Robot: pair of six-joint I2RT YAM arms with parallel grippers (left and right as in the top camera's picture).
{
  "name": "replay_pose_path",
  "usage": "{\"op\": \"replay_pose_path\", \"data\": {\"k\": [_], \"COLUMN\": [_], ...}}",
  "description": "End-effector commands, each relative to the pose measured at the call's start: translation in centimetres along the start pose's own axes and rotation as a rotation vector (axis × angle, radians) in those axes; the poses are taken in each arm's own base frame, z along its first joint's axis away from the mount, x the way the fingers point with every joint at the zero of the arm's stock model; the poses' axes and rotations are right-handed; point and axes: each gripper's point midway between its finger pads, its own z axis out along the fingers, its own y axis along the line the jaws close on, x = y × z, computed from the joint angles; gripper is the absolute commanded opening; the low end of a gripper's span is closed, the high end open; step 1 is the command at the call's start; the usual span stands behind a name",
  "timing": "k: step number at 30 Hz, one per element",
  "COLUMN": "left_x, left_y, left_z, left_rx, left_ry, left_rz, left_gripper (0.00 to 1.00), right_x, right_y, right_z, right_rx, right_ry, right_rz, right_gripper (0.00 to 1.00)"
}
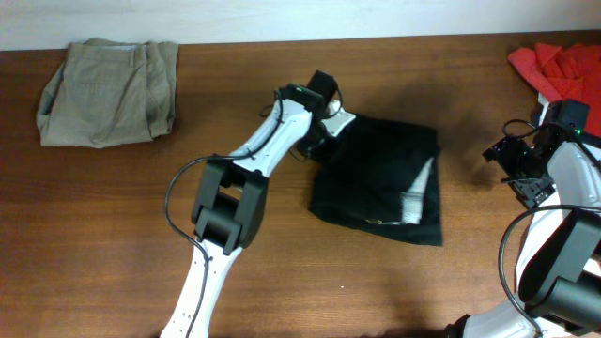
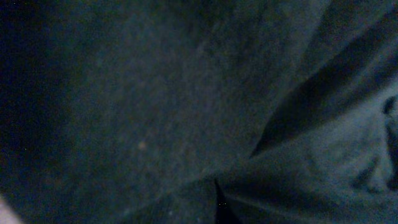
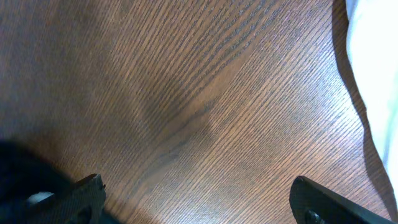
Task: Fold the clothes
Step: 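Grasp the folded black shorts with the left gripper and drag them left, then lift the black shorts with the left gripper onto the khaki garment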
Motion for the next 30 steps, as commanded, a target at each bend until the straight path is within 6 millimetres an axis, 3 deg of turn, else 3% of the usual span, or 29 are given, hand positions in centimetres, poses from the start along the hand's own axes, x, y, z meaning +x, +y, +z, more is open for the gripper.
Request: {"op": "replay_pose_path", "data": {"k": [1, 3, 6, 11, 17, 20, 23, 30], "left_x": [1.4, 1.6, 2.7, 6.4, 6.8, 6.6, 6.5, 8.0], "left_y": [10.9, 15.1, 20.3, 27.1, 30.7, 31.0, 31.3, 33.2], "left_z": [-4.4, -8.5, -12.4, -16.8, -23.0, -27.4, -29.9, -32.2], "left_rx": [-0.327, -0.432, -0.506, -0.635, -0.708, -0.757, -0.789, -0.824], "left_ry": [0.038, 0.016, -0.012, 0.004, -0.121, -0.202, -0.269, -0.309], "left_rz": [-0.034, -0.081, -0.092, -0.182, -0.246, -0.269, -0.305, -0.349], "left_gripper": [0.01, 0.01, 0.01, 0.01, 0.01, 0.01, 0.01, 0.01], "right_x": [-0.4, -0.4, -0.4, -0.4, -0.4, -0.4, -0.4, -0.4], "right_y": [0.1, 0.1, 0.1, 0.1, 0.1, 0.1, 0.1, 0.1], "right_z": [-0.4, -0.4, -0.4, -0.4, -0.4, -0.4, -0.4, -0.4], "right_rx": [-0.005, -0.005, -0.005, -0.005, -0.005, -0.005, -0.005, -0.005], "right_ry": [-0.013, -0.013, -0.013, -0.013, -0.013, -0.013, -0.013, -0.013], "right_rz": [0.011, 0.011, 0.011, 0.011, 0.011, 0.011, 0.011, 0.011], "right_gripper": [0.99, 0.99, 0.99, 0.99, 0.99, 0.99, 0.99, 0.99]}}
